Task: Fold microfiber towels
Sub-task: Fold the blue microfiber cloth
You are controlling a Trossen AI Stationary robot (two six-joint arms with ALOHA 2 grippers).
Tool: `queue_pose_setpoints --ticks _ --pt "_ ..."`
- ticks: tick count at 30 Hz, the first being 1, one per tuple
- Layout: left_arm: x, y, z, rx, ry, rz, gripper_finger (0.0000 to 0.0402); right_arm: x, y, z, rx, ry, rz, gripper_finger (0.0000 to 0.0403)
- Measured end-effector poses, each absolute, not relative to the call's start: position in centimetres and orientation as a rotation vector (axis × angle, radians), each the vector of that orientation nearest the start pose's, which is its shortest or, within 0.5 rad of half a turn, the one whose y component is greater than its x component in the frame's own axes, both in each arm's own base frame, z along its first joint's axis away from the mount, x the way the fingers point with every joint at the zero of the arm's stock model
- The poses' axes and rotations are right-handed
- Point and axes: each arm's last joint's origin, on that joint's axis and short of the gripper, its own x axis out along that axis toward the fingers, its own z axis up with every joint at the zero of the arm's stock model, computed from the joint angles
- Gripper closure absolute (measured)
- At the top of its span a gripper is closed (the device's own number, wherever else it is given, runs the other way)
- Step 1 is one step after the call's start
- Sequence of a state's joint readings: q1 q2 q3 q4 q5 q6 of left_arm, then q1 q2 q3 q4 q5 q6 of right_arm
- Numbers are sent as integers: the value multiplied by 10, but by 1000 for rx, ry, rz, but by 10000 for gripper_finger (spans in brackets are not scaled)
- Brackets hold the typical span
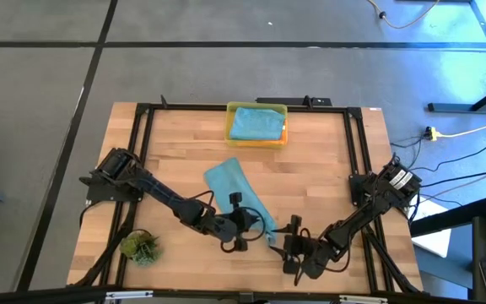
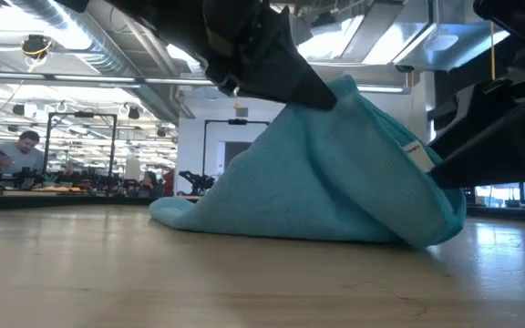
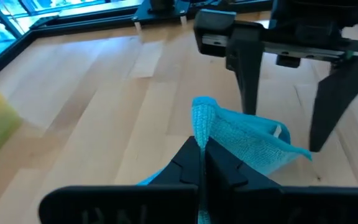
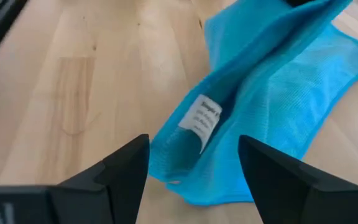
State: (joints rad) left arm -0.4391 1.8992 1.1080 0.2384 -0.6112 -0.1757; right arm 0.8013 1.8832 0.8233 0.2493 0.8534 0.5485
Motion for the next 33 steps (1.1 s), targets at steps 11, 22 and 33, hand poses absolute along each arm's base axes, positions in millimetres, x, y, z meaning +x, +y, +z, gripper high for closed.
queue_pose_setpoints --ticks 11,22,33 --pt "368 -151 174 104 450 249 401 258 229 118 65 438 -177 155" --pt "368 -150 174 92 445 270 401 279 217 132 27 595 -341 155" --pt "368 -149 174 96 441 287 401 276 217 124 99 680 -325 246"
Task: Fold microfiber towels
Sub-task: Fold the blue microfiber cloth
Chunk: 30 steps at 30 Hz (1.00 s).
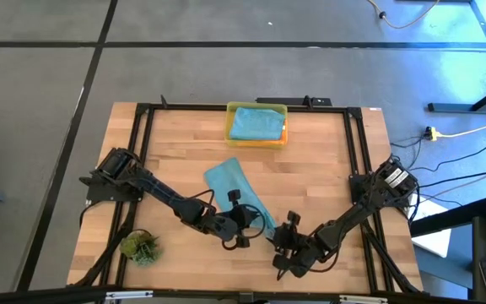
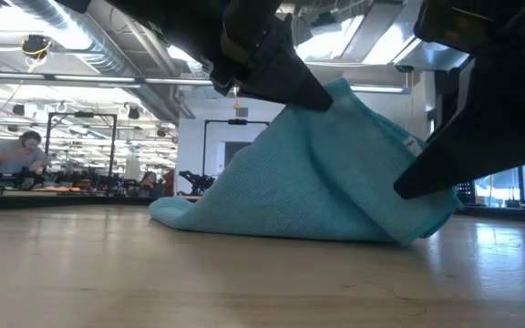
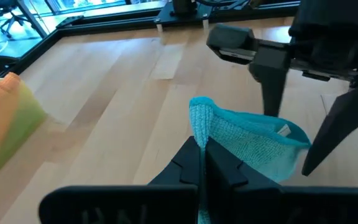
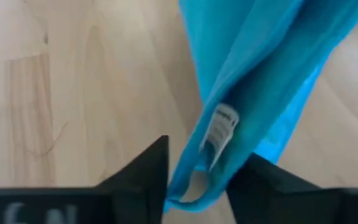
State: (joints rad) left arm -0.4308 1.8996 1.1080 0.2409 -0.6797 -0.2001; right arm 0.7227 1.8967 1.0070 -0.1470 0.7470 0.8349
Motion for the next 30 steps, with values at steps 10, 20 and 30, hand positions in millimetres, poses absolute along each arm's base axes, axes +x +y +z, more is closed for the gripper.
queue_pose_setpoints --ticks 10,20,30 --pt "365 -156 173 108 443 276 401 267 224 120 7 759 -247 388" --pt "336 -211 167 171 540 -73 401 260 236 140 -112 798 -26 397" --pt "301 -254 168 224 554 -218 401 287 251 190 -125 763 249 401"
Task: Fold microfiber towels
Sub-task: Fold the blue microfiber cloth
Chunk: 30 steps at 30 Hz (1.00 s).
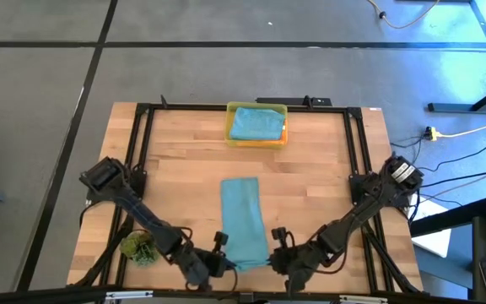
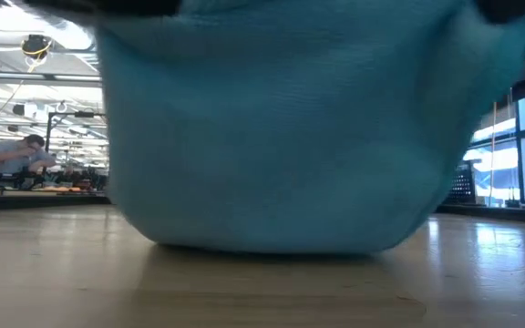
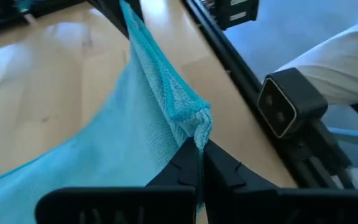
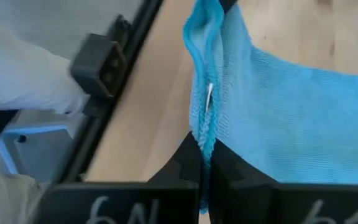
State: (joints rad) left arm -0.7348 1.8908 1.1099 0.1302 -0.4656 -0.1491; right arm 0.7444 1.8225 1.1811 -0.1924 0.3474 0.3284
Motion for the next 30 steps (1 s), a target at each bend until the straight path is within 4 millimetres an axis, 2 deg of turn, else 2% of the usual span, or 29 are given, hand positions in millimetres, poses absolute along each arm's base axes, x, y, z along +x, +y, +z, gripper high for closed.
queue_pose_setpoints --ticks 5,8,11,16,20,25,30 --pt "288 -253 183 253 548 -129 401 303 232 194 -138 809 197 401" --pt "280 -244 196 270 558 -41 401 312 214 192 -135 848 153 401" --pt "274 -231 200 308 614 60 401 322 196 191 -141 871 109 401" --pt "282 -205 193 296 731 126 401 335 170 189 -141 898 89 401" --pt "286 -188 184 298 750 182 401 341 150 184 -142 922 62 402" --pt "280 -166 175 273 716 248 401 343 127 176 -127 950 12 402" --pt "269 -140 166 212 645 276 401 342 104 173 -91 900 -29 402"
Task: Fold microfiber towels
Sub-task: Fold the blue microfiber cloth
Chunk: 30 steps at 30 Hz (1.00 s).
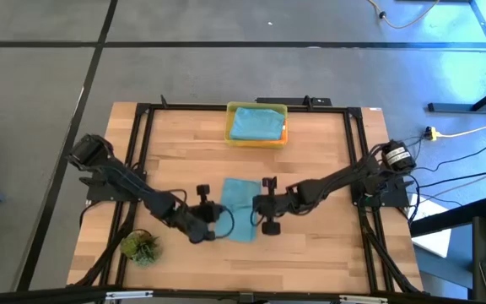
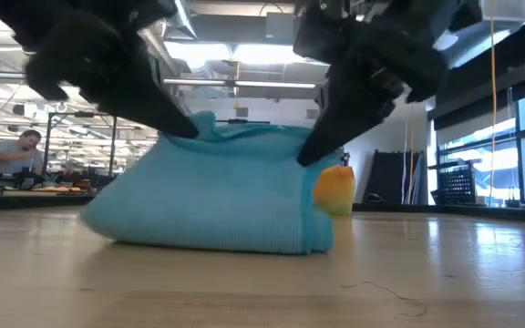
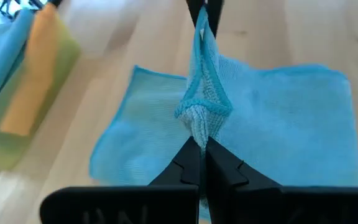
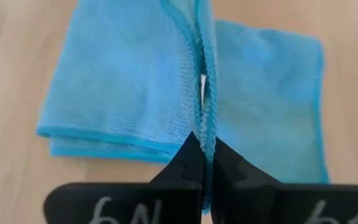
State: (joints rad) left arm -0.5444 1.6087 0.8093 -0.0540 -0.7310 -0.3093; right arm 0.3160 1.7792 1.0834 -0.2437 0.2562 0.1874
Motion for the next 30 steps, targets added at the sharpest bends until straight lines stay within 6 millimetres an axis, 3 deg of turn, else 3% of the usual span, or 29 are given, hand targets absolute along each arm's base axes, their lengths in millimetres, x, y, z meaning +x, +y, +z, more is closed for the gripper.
queue_pose_setpoints --ticks 4,10,16,25,30 --pt "264 -115 157 179 653 310 401 341 84 172 -38 822 -49 402" --pt "273 -79 148 137 677 310 401 334 53 154 19 833 -136 402" --pt "279 -52 145 115 668 320 401 326 34 138 76 819 -173 400" --pt "278 -25 137 -28 702 314 391 323 24 133 71 805 -203 390" --pt "279 -19 137 -31 698 327 337 322 23 132 52 807 -225 333"
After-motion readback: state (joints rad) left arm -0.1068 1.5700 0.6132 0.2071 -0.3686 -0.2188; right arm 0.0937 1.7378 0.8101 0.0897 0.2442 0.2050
